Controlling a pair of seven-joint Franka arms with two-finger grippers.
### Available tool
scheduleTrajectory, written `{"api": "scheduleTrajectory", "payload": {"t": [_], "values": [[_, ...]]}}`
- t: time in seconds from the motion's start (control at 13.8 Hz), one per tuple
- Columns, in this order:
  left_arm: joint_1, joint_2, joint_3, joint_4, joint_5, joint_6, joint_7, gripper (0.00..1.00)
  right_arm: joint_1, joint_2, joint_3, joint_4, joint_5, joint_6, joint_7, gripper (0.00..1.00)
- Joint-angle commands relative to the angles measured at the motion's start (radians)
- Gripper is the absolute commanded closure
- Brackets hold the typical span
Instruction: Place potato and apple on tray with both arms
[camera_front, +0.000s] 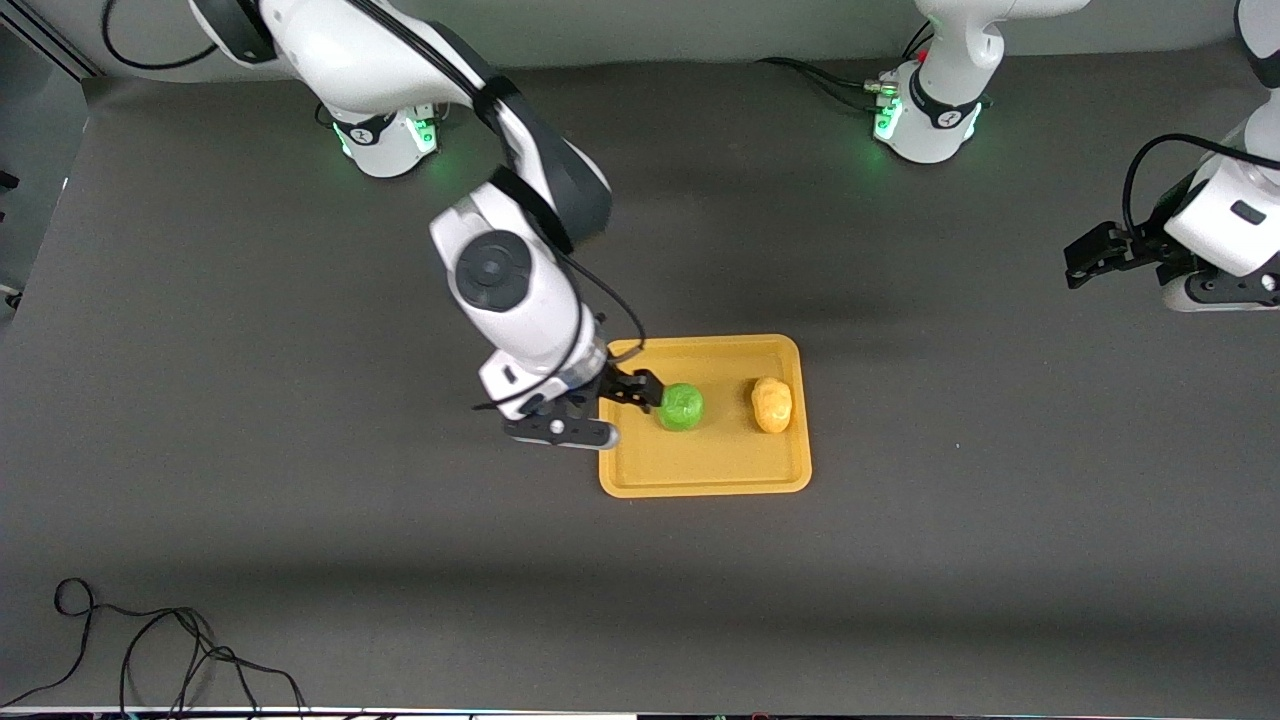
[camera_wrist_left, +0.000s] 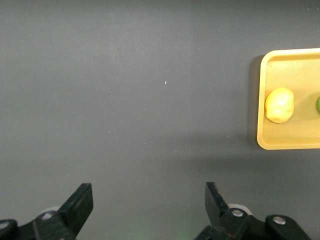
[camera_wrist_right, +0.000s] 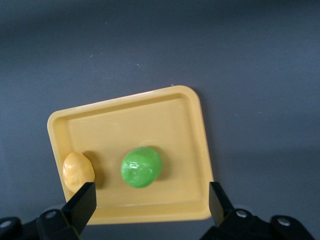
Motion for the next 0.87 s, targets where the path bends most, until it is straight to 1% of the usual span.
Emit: {"api": "scheduleTrajectory", "payload": {"t": [0.0,0.14,0.22,0.36,0.58,0.8], "values": [[-0.005,0.0,0.007,-0.012,-0.011,0.017,0.033,0.0,-0.058,-0.117,-0.002,-0.069,-0.017,-0.103,-0.044,0.0],[-0.012,-0.001,0.007,-0.012,-0.014,0.009,0.031,0.0,-0.11,-0.189,-0.012,-0.071,-0.025,-0.188,-0.078,0.0],[-0.01,-0.007,0.007,-0.012,-0.015,0.004,0.031,0.0,-0.137,-0.23,-0.019,-0.08,-0.045,-0.21,-0.121,0.0],[-0.006,-0.007,0.007,-0.012,-0.017,0.01,0.031,0.0,-0.199,-0.322,-0.018,-0.142,-0.08,-0.242,-0.207,0.0],[-0.002,-0.007,0.008,-0.014,-0.029,0.014,0.031,0.0,-0.282,-0.463,-0.01,-0.259,-0.091,-0.263,-0.221,0.0],[-0.012,-0.009,0.007,-0.015,-0.029,0.009,0.031,0.0,-0.375,-0.562,0.016,-0.354,-0.174,-0.273,-0.345,0.0]]}}
